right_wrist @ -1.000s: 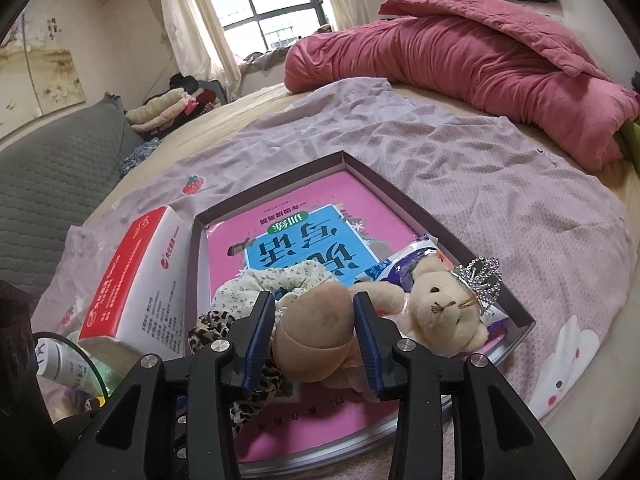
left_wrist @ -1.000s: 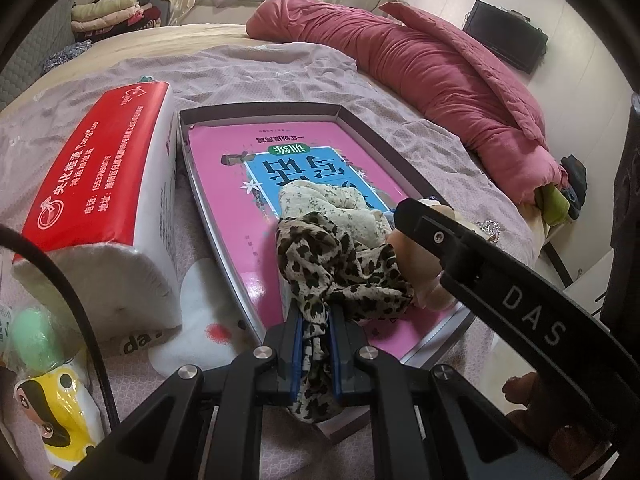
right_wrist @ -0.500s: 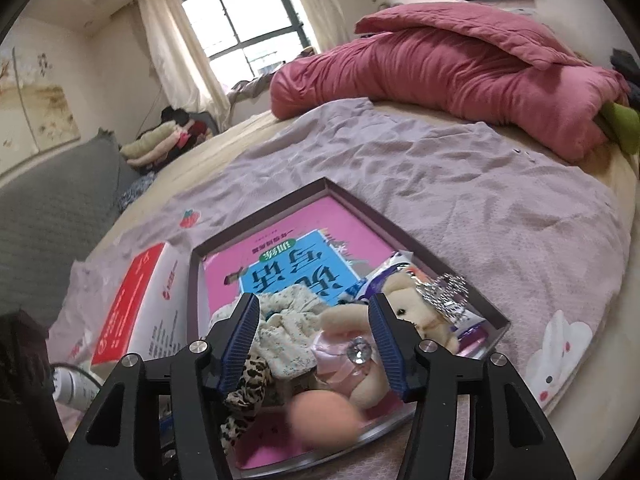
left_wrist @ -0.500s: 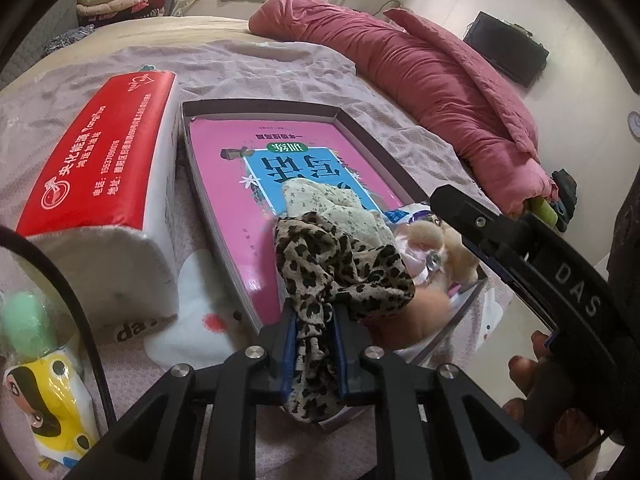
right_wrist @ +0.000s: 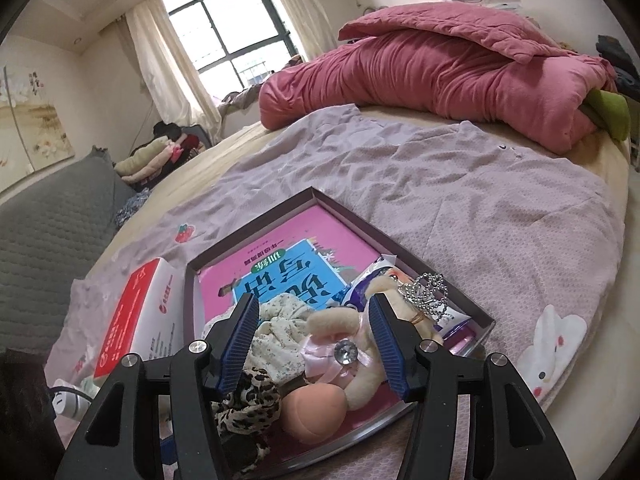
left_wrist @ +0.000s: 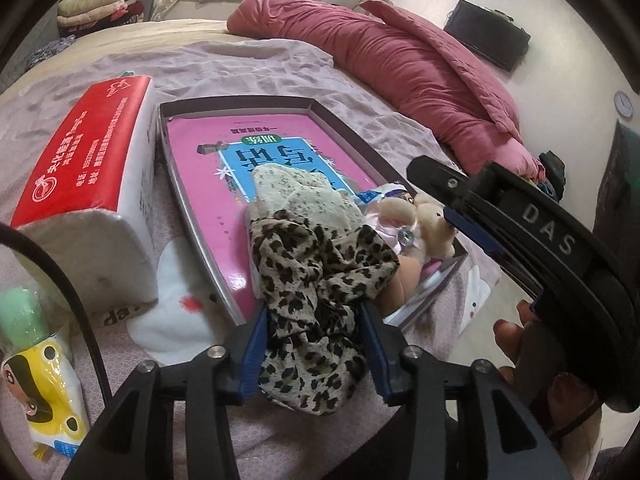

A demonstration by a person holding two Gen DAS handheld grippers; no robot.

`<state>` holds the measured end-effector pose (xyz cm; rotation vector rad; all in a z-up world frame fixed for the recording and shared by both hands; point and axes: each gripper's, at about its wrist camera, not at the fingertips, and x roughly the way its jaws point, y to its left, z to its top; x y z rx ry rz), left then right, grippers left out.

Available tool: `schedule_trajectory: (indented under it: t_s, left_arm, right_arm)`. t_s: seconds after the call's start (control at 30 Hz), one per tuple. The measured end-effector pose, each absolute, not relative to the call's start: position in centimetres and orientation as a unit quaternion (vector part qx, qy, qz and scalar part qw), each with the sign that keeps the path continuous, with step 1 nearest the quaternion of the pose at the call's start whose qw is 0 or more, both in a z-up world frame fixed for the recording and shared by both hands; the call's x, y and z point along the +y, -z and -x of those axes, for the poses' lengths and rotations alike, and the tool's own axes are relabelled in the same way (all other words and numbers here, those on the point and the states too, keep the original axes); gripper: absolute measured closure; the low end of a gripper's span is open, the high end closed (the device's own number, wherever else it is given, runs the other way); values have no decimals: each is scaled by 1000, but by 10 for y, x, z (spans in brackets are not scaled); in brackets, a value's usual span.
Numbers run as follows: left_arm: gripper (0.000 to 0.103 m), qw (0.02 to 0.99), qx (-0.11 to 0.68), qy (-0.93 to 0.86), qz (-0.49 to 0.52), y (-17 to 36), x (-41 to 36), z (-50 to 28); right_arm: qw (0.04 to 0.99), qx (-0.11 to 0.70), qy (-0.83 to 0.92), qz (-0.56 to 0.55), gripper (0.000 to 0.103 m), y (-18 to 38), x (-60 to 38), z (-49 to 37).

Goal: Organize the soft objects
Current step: 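Lower and release the scrunchie with the left tool while the right tool releases the sponge, then move both open tools back toward the pile of items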

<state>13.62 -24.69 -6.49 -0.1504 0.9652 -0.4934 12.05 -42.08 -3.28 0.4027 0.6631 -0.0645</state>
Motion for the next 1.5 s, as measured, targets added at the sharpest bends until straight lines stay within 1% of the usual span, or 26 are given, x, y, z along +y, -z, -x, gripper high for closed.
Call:
schedule_trajectory:
  t_s: [0.23, 0.37, 0.53, 0.6, 0.63, 0.8, 0.97, 1.5]
  left_arm:
    - [43, 859, 451, 237, 58, 59, -249, -132]
    - [41, 865, 443, 229, 61, 54, -243, -132]
    - [41, 869, 439, 216, 70, 50, -233, -133]
    - [40, 872, 436, 212, 71, 47, -230, -131]
    - [40, 872, 435, 211, 72, 46, -229, -131]
    - [39, 878, 430, 197, 74, 38, -222, -128]
    - [39, 881, 429, 186, 73, 33, -217, -124]
    - [38, 892, 421, 155, 50, 14, -195, -102]
  right_arm:
    - [925, 321, 32, -199, 44, 32, -423, -121]
    - [926, 318, 33, -202, 44, 31, -425, -120]
    - [927, 315, 33, -202, 43, 30, -425, -119]
    - [927, 313, 33, -202, 39, 29, -425, -118]
    - [928, 312, 34, -201, 35, 29, -425, -118]
    - [930, 308, 34, -196, 34, 26, -424, -116]
    - [933, 305, 39, -188, 30, 24, -422, -114]
    - [953, 266, 61, -130, 29, 4, -405, -95]
